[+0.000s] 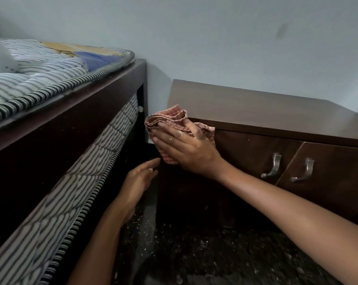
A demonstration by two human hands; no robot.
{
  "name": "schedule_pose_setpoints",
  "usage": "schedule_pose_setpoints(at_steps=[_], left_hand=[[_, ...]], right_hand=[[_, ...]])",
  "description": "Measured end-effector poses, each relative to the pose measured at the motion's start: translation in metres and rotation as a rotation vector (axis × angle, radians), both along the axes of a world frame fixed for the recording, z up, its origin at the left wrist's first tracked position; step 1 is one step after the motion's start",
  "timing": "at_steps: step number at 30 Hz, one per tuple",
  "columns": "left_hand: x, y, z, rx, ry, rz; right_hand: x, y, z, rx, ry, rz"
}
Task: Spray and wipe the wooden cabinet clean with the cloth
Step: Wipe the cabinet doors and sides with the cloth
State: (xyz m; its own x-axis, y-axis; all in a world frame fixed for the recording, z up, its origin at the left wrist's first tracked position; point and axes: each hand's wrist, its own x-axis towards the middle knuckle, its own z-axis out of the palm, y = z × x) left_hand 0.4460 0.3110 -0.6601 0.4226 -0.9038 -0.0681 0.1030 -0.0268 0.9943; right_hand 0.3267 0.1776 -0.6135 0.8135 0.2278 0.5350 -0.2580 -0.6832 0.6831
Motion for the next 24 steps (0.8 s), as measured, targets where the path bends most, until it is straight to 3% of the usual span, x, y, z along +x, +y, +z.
schedule_pose_setpoints(at_steps=[5, 12, 19, 24], left_hand=[[-0.002, -0.001, 0.002, -0.012, 0.054, -0.006], [-0.006, -0.002, 0.000, -0.066, 0.031, -0.024], [-0.001, -0.005, -0.003, -0.094, 0.161, 0.057], [-0.002, -0.001, -0.006, -0.015, 0.133, 0.068]], right_hand=[[-0.034, -0.007, -0.010, -0.027, 0.017, -0.054], [-0.060, -0.004, -0.024, 0.058, -0.150, -0.190], [0.017, 0.009, -0.030, -0.016, 0.048, -0.049], [-0.010, -0.002, -0.058, -0.097, 0.210, -0.078]])
